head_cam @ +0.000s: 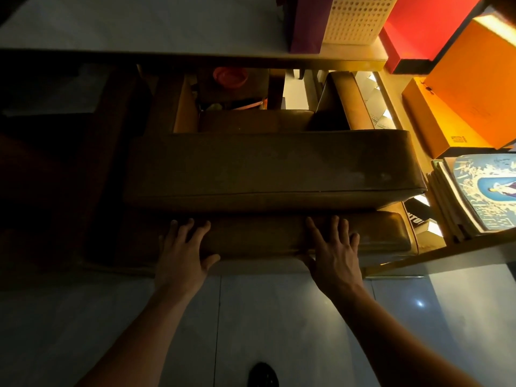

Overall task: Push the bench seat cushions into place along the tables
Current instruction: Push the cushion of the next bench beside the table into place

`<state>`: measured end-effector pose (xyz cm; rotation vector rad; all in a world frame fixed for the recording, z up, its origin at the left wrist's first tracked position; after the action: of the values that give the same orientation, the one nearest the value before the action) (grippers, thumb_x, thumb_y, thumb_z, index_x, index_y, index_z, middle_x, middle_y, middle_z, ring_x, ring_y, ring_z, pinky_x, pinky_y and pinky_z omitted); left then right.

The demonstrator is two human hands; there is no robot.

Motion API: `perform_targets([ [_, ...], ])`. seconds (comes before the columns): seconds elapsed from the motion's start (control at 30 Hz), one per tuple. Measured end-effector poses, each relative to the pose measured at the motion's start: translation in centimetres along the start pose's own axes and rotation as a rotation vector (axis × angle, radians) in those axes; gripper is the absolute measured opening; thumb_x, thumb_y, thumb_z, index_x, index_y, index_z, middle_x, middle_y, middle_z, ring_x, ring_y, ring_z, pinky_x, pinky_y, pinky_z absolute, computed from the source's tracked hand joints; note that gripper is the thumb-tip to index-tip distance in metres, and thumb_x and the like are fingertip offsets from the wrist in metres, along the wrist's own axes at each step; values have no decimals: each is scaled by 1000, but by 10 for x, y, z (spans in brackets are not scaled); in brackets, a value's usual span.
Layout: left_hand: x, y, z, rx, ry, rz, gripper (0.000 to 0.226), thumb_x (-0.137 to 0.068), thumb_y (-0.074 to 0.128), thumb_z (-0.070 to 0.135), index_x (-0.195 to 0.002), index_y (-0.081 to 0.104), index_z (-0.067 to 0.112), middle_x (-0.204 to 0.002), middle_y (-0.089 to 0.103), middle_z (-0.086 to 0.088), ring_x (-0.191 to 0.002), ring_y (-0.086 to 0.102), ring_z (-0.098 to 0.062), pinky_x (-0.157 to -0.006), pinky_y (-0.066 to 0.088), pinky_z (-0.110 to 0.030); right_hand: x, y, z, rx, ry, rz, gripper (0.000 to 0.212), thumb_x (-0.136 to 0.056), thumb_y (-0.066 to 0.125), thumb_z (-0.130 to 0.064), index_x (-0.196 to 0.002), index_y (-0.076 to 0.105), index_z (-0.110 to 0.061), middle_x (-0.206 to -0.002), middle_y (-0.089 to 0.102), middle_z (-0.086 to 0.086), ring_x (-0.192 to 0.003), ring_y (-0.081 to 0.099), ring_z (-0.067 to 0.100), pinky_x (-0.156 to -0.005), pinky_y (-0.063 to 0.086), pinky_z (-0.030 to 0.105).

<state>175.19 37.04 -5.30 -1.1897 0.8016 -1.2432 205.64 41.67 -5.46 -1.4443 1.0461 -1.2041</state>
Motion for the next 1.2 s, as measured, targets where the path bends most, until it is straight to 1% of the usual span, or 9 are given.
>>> perform_targets([
  [0.27,9,-1,-8,-19,24,6,76,-84,61,59,-149,28,37,-157,28,-3,-148,8,-33,-118,11,-57,12,1,-6,-16,-4,-13,84,-90,45,-66,-157,5,-35,-162,5,26,-148,2,48,-116,15,67],
  [0.37,11,2,-10,-46,38,17,77,-85,58,61,-150,26,37,-158,27,-4,-148,7,-34,-118,12,-58,12,-3,-7,12,-6,-49,85,-92,42,-67,-157,-3,-36,-163,-1,25,-149,-3,48,-118,13,66],
  [0.47,12,0,-10,-70,49,-28,80,-86,47,68,-153,14,38,-162,16,-4,-149,-1,-33,-118,9,-58,11,-10,-5,25,-24,-122,92,-91,44,-68,-155,-14,-37,-163,-12,22,-149,-10,46,-119,12,63],
  [0.57,13,-10,-8,-124,44,-119,89,-83,37,78,-153,-1,40,-164,3,-2,-149,-8,-31,-120,4,-54,9,-22,-6,-12,-24,-171,97,-87,47,-73,-155,-11,-37,-163,-10,20,-150,-9,44,-120,16,60],
  [0.63,15,-20,-4,-120,48,-129,92,-80,35,83,-153,-1,41,-164,6,-2,-150,-2,-29,-120,7,-53,12,-30,-15,-55,-47,-182,97,-85,45,-78,-156,-8,-38,-164,-6,19,-151,-4,41,-120,16,58],
  [0.73,21,-35,-3,-100,58,-112,95,-76,37,85,-153,3,41,-163,10,-1,-149,5,-27,-120,13,-50,18,-38,-36,-93,-110,-194,95,-83,40,-81,-155,-6,-40,-166,-4,15,-152,-1,37,-121,16,56],
  [0.9,32,-62,-26,-80,92,-75,96,-76,39,85,-153,6,39,-163,10,1,-149,5,-24,-120,10,-47,25,-54,-78,-133,-131,-216,96,-82,41,-83,-155,-3,-40,-166,-2,13,-152,1,36,-121,18,55],
  [1.13,64,-108,-105,-48,63,-28,102,-67,23,92,-153,8,40,-164,8,2,-150,4,-24,-120,8,-46,51,-79,-173,-132,-168,-215,96,-83,46,-79,-156,-2,-39,-166,-1,12,-152,0,34,-122,17,52],
  [1.2,75,-123,-139,-33,59,-10,101,-69,27,92,-154,8,40,-164,7,2,-150,2,-24,-120,6,-46,60,-83,-211,-131,-180,-203,95,-84,46,-78,-155,-3,-39,-166,-1,12,-152,1,33,-122,17,50],
])
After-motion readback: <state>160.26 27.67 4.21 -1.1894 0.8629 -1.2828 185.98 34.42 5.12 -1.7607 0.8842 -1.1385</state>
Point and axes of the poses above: each hand's wrist, its own x-axis away from the middle knuckle, its own y-axis out of the palm, z = x × y, the point moved 1 cm from there along -x, towards the middle knuckle
